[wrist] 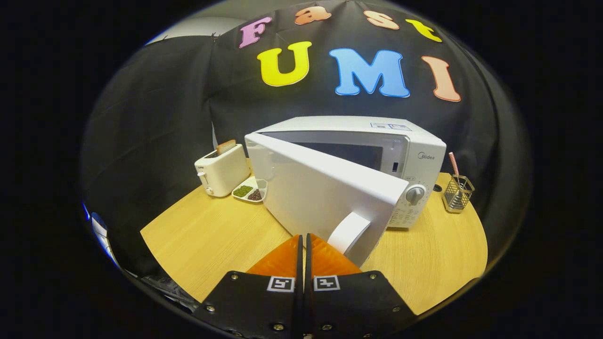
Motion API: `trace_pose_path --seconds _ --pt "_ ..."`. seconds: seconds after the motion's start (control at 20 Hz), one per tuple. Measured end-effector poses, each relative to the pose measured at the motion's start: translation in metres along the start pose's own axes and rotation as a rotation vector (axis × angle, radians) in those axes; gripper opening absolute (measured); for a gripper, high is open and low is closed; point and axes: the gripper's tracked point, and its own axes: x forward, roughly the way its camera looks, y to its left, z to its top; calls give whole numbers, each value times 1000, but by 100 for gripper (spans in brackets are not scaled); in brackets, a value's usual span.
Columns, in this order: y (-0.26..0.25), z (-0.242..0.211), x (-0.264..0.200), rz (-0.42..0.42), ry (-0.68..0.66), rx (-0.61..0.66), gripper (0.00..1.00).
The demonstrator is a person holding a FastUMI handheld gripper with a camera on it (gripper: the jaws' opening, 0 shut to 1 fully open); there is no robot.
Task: Open the microwave, put the food inside, and close the microwave door.
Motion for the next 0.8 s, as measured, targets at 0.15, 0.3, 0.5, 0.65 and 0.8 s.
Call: trace_pose_path --seconds 0.15,0.3,0.5,0.65,0.8 --pt "-14 6 8 -22 -4 4 1" --pt "-28 11 17 -47 -7 6 1" --pt "-49 20 30 -86 -17 3 1" --pt "-63 28 41 -109 -21 4 1" --pt "-74 34 52 -129 -24 14 1"
